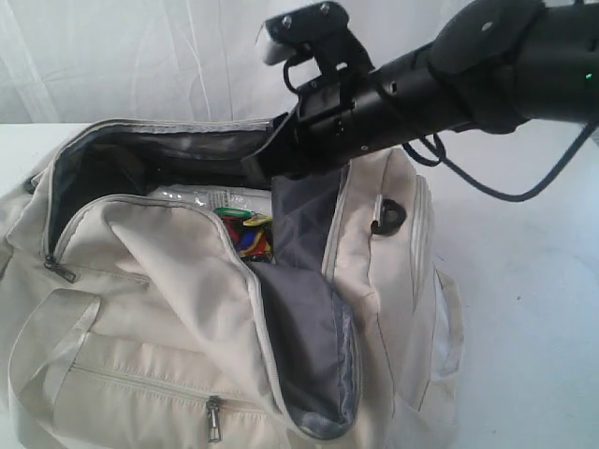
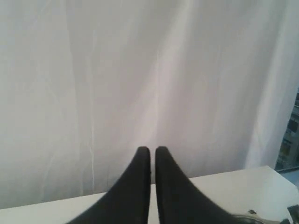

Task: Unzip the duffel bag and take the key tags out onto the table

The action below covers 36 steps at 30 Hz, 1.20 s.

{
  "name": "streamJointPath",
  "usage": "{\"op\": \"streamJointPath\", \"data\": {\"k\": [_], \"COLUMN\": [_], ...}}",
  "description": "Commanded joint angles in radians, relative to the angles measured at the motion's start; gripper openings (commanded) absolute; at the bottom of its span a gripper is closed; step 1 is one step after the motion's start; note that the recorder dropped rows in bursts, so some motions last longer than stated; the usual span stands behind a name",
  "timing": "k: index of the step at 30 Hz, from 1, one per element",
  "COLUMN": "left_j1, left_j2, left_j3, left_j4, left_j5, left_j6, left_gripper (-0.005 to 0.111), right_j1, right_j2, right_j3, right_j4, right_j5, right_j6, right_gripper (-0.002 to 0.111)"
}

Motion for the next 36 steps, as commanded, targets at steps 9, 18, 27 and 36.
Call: {"op": "streamJointPath", "data": {"k": [9,18,27,36], "left_j1": [0.014,0.014,0.014,0.014], "left_j2": [-0.011,-0.064,-0.137,-0.160], "left_j3": [0.158,0.158,0.179,0.253], "left_j4": [-0.002,-0.002,-0.002,-0.002], "left_j5": [0.054,0.100,0.094,0.116], "left_j6": [0.020,0.028,0.041,0.054], "left_gripper": [0.011,0.010,0.010,0.010], "right_j1": [0.125,0.305,0.394,0.389], "right_j2": [0.306,0.316,0.243,0.167], "right_j3": [-0.039,-0.163,-0.173,-0.173], "right_j4": [0.009,0.019,0.059,-0.073], "right_j5": [-0.165,0.090,0.398,-0.009], "right_j6": [-0.092,-0.158,-0.196,-0.220], "right_gripper": [0.011,0.011,0.011,0.036]}}
